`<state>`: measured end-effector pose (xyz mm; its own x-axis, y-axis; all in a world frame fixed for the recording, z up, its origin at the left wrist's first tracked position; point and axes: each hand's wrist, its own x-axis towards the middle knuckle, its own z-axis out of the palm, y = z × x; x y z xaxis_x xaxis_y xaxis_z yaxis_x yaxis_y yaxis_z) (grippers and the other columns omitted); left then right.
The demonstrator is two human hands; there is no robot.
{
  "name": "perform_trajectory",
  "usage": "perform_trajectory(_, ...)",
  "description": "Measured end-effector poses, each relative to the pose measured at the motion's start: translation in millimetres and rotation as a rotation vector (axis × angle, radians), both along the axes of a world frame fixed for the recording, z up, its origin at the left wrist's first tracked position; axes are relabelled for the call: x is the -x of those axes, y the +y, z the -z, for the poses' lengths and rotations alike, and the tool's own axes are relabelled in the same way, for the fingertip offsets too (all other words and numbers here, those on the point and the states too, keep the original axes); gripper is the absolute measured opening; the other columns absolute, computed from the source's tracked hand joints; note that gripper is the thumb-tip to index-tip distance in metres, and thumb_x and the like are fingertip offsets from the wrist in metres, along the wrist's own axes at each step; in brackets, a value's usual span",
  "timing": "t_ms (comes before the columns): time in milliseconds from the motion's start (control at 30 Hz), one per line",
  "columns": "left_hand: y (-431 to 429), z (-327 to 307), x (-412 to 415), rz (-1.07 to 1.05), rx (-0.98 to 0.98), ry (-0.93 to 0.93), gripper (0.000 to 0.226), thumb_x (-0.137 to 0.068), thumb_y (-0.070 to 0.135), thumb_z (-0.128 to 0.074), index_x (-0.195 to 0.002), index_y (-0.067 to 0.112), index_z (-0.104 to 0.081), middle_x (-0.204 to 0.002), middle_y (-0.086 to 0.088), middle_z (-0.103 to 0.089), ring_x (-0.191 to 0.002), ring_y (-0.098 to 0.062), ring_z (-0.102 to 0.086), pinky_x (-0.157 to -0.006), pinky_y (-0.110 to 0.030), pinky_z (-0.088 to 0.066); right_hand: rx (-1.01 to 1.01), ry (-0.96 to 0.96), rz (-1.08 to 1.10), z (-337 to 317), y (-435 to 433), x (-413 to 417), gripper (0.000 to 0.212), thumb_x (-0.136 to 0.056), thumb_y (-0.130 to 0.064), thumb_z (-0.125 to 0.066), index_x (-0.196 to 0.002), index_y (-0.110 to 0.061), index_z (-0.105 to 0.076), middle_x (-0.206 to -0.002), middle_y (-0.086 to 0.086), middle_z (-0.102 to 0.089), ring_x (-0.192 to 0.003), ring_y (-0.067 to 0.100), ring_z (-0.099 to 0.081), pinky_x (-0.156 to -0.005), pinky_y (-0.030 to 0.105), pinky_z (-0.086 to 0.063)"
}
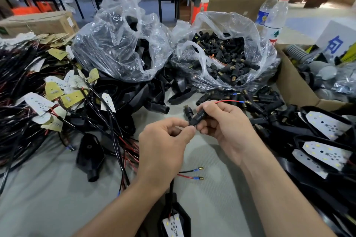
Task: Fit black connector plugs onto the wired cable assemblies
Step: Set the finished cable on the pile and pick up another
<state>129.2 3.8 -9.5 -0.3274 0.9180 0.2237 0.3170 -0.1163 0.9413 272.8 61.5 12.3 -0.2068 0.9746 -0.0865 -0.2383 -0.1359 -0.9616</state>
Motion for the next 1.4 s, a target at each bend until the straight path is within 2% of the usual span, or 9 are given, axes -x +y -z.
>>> perform_trajectory(267, 0.8, 1.2, -0.2, 0.071, 0.049, -0.047, 0.013, -0.081, 0.037, -0.079, -0.091, 0.038, -0.071, -0.060, 0.002, -0.070, -0.056, -0.017, -0.066, -0.056, -0.016, -0.049, 0.040, -0.010, 0.018, 3.4, 0.9, 0.0, 0.024, -0.101, -0.017, -0.058, -0.089, -0.003, -0.074, -0.075, 0.009, -0.072, -0.055, 0.016, -0.061, -0.054, 0.026, -0.050)
perform_trajectory(400, 2.8, 0.6, -1.2, 0.118, 0.099, -0.067, 0.018, -0.076, 0.053, -0.070, -0.093, 0.047, -0.071, -0.063, 0.005, -0.072, -0.056, -0.013, -0.067, -0.060, -0.028, -0.057, 0.059, -0.030, -0.034, 5.3, 1.0, 0.0, 0.026, -0.099, -0.014, -0.059, -0.088, -0.002, -0.079, -0.076, 0.009, -0.072, -0.059, 0.014, -0.060, -0.059, 0.026, -0.051)
perform_trajectory(667, 6.3, 1.5, 0.6, 0.195, 0.203, -0.128, 0.028, -0.075, 0.041, -0.073, -0.101, 0.034, -0.073, -0.069, 0.001, -0.076, -0.059, -0.013, -0.072, -0.057, -0.022, -0.055, 0.039, 0.045, 0.161, 3.6, 4.8, -0.7, 0.028, -0.103, -0.017, -0.056, -0.088, -0.007, -0.078, -0.072, 0.008, -0.069, -0.054, 0.013, -0.055, -0.054, 0.023, -0.048)
perform_trajectory(733, 5.2, 0.7, -1.2, 0.229, 0.244, -0.118, 0.008, -0.081, 0.036, -0.073, -0.084, 0.031, -0.077, -0.065, -0.002, -0.074, -0.052, -0.014, -0.068, -0.051, -0.019, -0.049, 0.040, 0.069, 0.270, 4.2, 8.3, -4.2, 0.028, -0.103, -0.018, -0.056, -0.088, -0.009, -0.078, -0.070, 0.005, -0.069, -0.053, 0.013, -0.055, -0.052, 0.022, -0.047)
perform_trajectory(833, 4.6, 2.0, -2.3, 0.240, 0.254, -0.057, 0.029, -0.093, 0.025, -0.069, -0.065, 0.020, -0.073, -0.053, -0.001, -0.067, -0.042, -0.013, -0.056, -0.045, -0.021, -0.044, 0.025, 0.080, 0.298, 3.6, 10.2, -7.8, 0.027, -0.102, -0.019, -0.059, -0.086, -0.010, -0.079, -0.068, 0.006, -0.068, -0.052, 0.013, -0.053, -0.050, 0.022, -0.044)
perform_trajectory(967, 4.3, 1.5, 0.3, 0.247, 0.207, -0.068, 0.036, -0.095, 0.020, -0.069, -0.073, -0.007, -0.062, -0.047, -0.002, -0.038, -0.042, -0.013, -0.027, -0.041, -0.022, -0.026, 0.020, 0.034, 0.060, 1.5, 9.3, -9.3, 0.033, -0.102, -0.025, -0.058, -0.080, -0.012, -0.078, -0.071, 0.011, -0.066, -0.053, 0.015, -0.052, -0.050, 0.023, -0.041)
perform_trajectory(1100, 6.2, -0.6, 2.5, 0.297, 0.177, -0.144, 0.024, -0.096, 0.015, -0.066, -0.076, 0.005, -0.073, -0.046, 0.003, -0.029, -0.041, -0.011, -0.021, -0.039, -0.021, -0.019, 0.007, -0.115, -0.032, 0.7, 5.3, -9.2, 0.030, -0.102, -0.023, -0.057, -0.087, -0.004, -0.076, -0.059, 0.010, -0.058, -0.051, 0.018, -0.050, -0.048, 0.024, -0.040)
perform_trajectory(1300, 11.5, -0.9, 9.1, 0.349, 0.207, -0.077, 0.014, -0.093, 0.037, -0.069, -0.084, 0.031, -0.078, -0.055, 0.003, -0.060, -0.045, -0.010, -0.047, -0.048, -0.022, -0.041, 0.050, 0.029, 0.036, -5.7, 3.9, -5.8, 0.032, -0.105, -0.022, -0.052, -0.085, -0.005, -0.071, -0.059, 0.009, -0.064, -0.048, 0.016, -0.057, -0.049, 0.023, -0.047)
perform_trajectory(1400, 16.0, -5.7, 17.0, 0.495, 0.344, -0.239, 0.027, -0.080, 0.034, -0.072, -0.105, 0.024, -0.078, -0.073, -0.006, -0.072, -0.061, -0.016, -0.063, -0.063, -0.022, -0.051, 0.045, 0.179, 0.249, -6.7, 9.1, -8.0, 0.032, -0.106, -0.021, -0.051, -0.086, -0.004, -0.069, -0.061, 0.007, -0.067, -0.048, 0.014, -0.061, -0.047, 0.022, -0.050)
